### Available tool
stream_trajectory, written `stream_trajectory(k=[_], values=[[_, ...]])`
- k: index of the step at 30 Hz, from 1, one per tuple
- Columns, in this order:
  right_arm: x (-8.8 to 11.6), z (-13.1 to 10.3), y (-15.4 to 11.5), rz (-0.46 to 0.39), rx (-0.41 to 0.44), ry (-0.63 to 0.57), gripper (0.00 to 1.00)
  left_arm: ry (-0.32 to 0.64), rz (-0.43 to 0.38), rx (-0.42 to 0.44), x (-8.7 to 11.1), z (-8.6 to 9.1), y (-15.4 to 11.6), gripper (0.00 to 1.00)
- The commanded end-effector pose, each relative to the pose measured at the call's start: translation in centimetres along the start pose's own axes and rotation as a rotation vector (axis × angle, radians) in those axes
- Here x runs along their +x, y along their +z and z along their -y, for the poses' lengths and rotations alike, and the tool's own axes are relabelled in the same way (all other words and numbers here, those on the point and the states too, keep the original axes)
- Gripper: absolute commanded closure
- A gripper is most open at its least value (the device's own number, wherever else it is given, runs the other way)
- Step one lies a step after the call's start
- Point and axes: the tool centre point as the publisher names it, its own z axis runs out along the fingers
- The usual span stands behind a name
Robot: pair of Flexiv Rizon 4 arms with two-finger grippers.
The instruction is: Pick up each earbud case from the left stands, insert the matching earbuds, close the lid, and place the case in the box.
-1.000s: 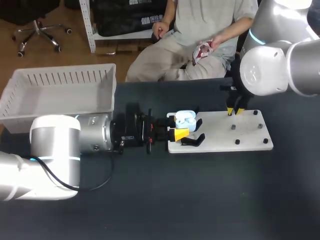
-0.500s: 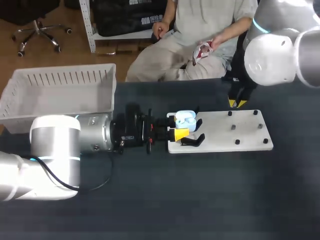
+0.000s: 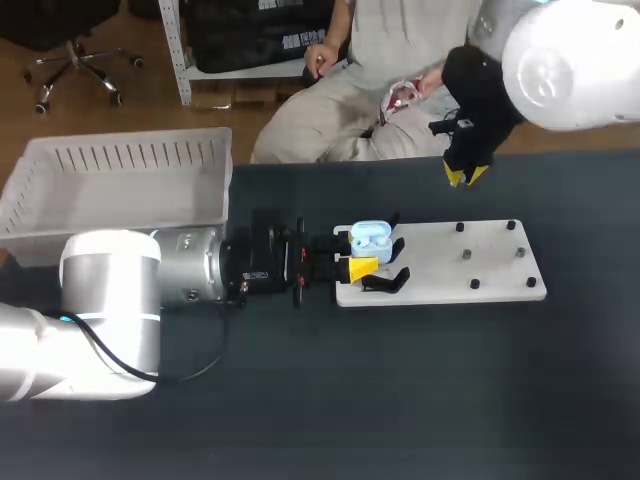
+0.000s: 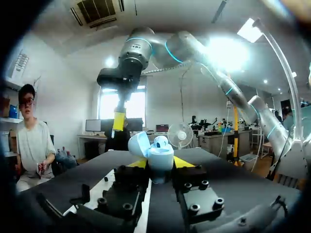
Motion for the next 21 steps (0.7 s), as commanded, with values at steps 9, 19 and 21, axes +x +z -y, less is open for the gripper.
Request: stream_trajectory(k=[9, 19, 21], values=[[5.1, -7.9, -7.1, -0.117, -0.005, -0.151, 1.0, 0.002, 0.003, -0.003, 0.1, 0.0, 0.0, 1.0], [5.3, -9.9, -6.4, -0.14, -0.017, -0.209, 1.0, 0.002, 0.003, -0.003, 0.1, 0.0, 0.0, 1.0], [5.3, -9.9, -6.4, -0.14, -0.017, -0.209, 1.0, 0.002, 0.003, -0.003, 0.1, 0.0, 0.0, 1.0]])
